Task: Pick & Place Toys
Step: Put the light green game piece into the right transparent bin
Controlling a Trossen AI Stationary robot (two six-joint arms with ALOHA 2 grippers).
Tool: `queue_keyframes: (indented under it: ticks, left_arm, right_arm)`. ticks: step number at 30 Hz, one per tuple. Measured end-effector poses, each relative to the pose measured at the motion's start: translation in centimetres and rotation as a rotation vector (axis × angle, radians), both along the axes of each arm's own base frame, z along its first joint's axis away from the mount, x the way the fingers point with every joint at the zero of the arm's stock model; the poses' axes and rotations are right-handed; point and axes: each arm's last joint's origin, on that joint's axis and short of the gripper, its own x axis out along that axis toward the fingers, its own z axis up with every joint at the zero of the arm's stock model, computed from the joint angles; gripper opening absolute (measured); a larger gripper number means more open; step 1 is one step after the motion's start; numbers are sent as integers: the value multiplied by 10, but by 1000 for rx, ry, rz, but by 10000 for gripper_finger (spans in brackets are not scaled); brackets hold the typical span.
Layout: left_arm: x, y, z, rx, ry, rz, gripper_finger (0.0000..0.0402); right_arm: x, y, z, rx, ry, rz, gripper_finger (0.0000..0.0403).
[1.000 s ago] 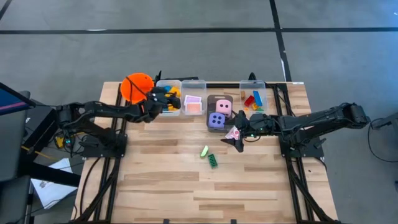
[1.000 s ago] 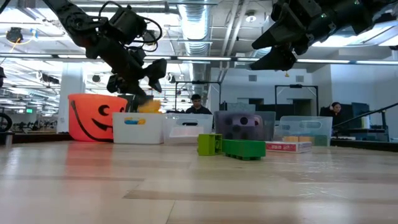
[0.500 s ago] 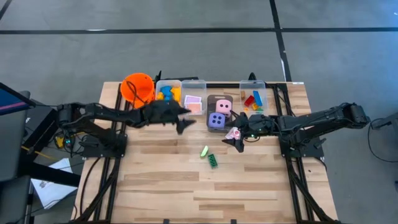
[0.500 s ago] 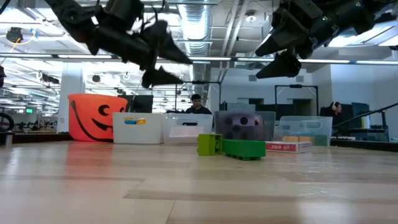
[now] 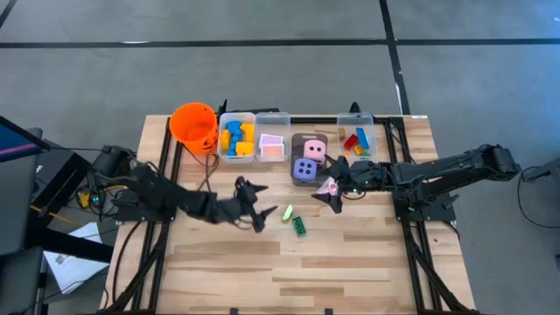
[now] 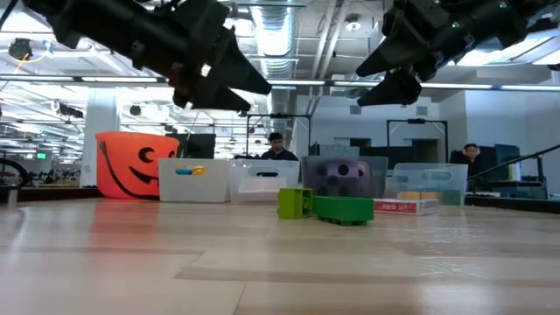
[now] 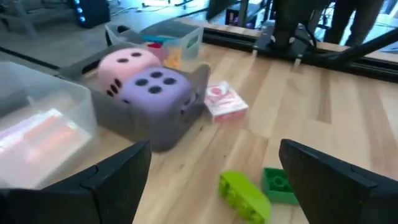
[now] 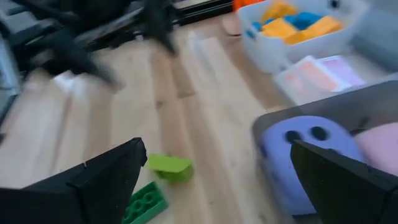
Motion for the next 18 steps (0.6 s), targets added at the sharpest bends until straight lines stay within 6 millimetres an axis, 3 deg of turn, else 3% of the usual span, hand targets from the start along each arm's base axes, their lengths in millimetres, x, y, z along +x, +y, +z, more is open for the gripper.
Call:
queue_keyframes:
  ticks: [5, 9, 13, 18]
  left_arm:
    - [25, -26, -20, 23, 41, 11, 347]
    - [45, -35, -35, 36, 74, 7, 347]
    - [54, -38, -44, 38, 93, 7, 347]
    - [50, -40, -47, 11, 121, 20, 347]
  right_arm:
    - [-1, -3, 0, -42, 3, -81, 400]
    - [-1, -3, -1, -39, 16, -84, 400]
    - [-2, -3, -3, -38, 35, -86, 400]
    - [-3, -3, -4, -39, 42, -85, 400]
